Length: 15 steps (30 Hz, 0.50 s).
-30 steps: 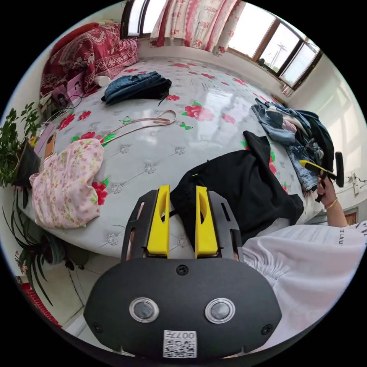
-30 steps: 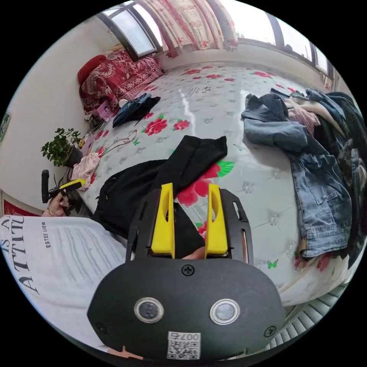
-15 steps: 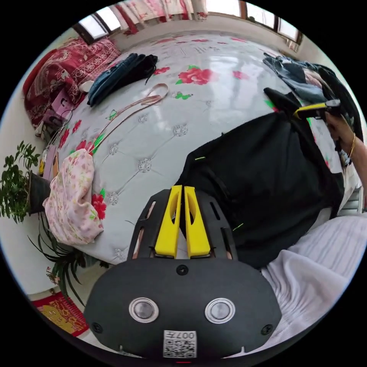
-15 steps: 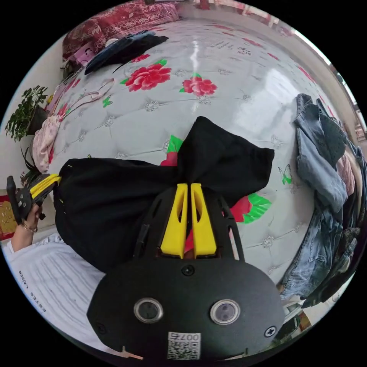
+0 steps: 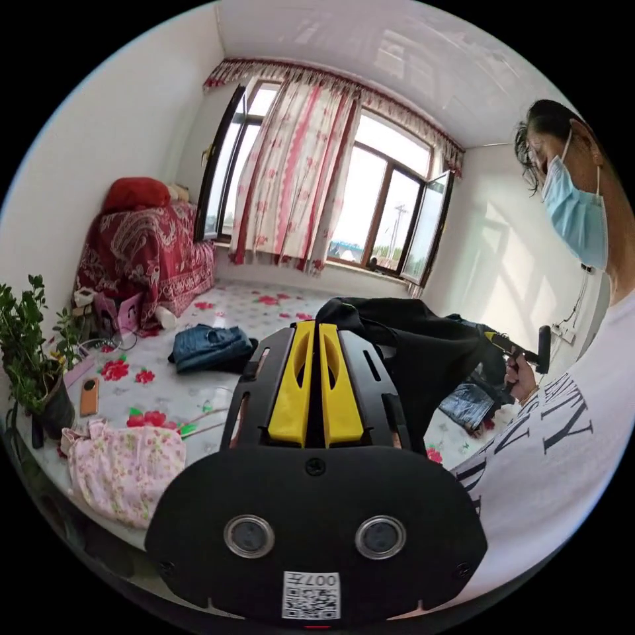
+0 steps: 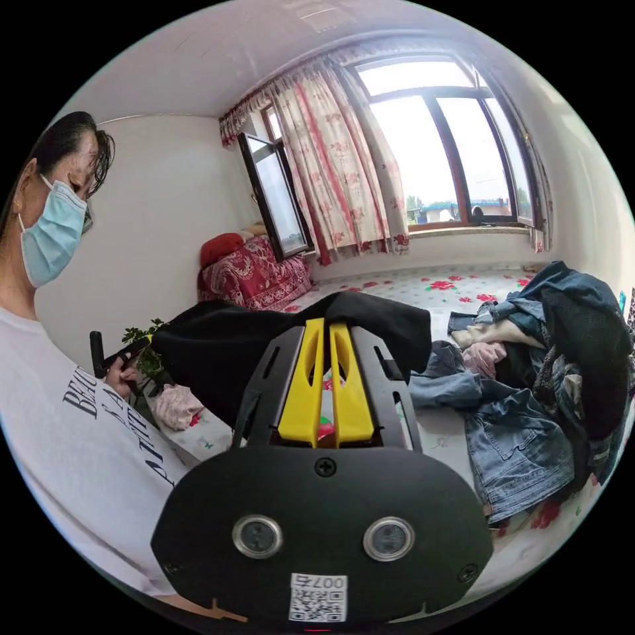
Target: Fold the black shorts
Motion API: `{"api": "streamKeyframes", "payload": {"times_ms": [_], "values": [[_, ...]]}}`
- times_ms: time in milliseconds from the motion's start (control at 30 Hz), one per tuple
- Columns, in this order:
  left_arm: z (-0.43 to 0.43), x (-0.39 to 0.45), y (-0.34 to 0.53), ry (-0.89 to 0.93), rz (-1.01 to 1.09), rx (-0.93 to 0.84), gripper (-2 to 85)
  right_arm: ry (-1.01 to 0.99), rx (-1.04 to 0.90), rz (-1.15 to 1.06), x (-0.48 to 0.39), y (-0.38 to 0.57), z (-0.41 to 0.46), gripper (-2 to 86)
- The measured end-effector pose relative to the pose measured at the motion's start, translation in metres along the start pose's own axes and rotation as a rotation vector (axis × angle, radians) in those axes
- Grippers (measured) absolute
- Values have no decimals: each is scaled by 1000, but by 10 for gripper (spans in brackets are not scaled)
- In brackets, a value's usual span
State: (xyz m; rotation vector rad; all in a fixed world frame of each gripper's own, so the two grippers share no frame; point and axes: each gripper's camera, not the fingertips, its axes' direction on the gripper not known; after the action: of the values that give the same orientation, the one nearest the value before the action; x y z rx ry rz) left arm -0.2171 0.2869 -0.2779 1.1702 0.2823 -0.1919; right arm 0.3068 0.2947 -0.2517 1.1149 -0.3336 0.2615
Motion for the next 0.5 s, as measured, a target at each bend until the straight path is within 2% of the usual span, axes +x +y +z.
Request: {"api": "streamKeyframes", "payload": {"times_ms": [200, 300, 400, 467, 500], "values": [[-48, 31, -67, 41, 132, 287, -9, 54, 153, -126, -43, -28, -19, -2], [-23, 30, -93, -91, 203, 335, -7, 153, 225, -226, -58, -42, -2, 1], [66, -12, -113, -223, 129, 144, 2, 214, 185, -242, -50, -49, 52, 10], [156, -58, -98, -329, 31, -116, 36, 233, 65, -196, -33, -46, 102, 23], [175, -68, -90, -360, 11, -180, 41, 257, -48, -125, -14, -37, 140, 35]]}}
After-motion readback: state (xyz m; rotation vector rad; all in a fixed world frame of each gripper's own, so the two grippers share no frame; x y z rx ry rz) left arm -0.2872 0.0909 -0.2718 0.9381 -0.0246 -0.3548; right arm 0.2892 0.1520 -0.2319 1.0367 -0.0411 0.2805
